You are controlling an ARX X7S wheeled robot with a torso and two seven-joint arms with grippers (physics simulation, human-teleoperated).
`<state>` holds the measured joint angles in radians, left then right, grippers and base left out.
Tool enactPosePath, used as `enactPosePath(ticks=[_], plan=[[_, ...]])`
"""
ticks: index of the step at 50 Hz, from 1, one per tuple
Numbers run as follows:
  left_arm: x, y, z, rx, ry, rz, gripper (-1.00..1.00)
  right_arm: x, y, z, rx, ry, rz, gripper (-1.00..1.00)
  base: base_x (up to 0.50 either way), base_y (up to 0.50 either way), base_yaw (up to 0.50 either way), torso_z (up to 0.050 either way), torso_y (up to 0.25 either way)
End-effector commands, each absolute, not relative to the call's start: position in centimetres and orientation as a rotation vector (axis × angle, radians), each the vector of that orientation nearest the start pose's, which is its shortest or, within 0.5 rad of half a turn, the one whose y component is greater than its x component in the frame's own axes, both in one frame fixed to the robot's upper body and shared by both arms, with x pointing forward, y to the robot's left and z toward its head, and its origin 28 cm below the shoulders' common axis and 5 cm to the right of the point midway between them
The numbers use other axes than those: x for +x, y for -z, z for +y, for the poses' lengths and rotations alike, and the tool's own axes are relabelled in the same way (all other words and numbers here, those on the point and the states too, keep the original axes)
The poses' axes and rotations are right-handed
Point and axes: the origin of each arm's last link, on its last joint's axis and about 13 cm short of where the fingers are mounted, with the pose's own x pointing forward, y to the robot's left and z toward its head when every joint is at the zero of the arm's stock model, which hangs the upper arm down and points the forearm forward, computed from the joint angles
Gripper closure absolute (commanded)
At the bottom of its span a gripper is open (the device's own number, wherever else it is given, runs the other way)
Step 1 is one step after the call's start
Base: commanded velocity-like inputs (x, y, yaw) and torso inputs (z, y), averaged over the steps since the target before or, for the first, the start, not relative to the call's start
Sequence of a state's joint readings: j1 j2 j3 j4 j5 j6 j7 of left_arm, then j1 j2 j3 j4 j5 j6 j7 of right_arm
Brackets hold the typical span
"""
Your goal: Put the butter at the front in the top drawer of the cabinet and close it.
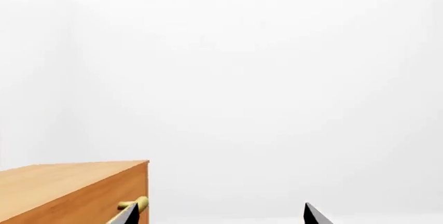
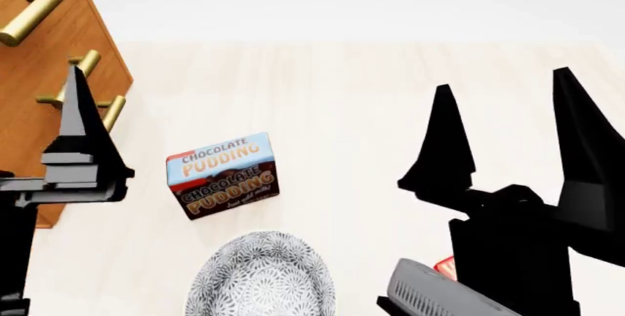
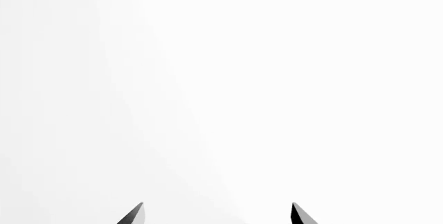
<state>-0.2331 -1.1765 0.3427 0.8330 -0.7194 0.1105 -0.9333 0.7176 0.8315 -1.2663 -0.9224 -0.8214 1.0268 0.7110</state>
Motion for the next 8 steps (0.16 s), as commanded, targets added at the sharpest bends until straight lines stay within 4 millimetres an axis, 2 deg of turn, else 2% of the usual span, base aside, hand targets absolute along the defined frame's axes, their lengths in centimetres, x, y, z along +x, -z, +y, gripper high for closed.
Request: enactPosePath(ticks=[1, 8], plan=[[13.3, -21.1, 24.6, 0.112, 0.039, -0.765, -1.0, 18.8, -20.4, -11.8, -1.107, 0.438, -1.02, -1.0, 0.0, 0.0, 0.0, 0.0, 0.0], [13.0, -19.7, 23.9, 0.144, 0.044, -0.786, -1.0, 18.4, -20.8, -11.8, -1.083, 0.459, -1.038, -1.0, 0.0, 0.0, 0.0, 0.0, 0.0]])
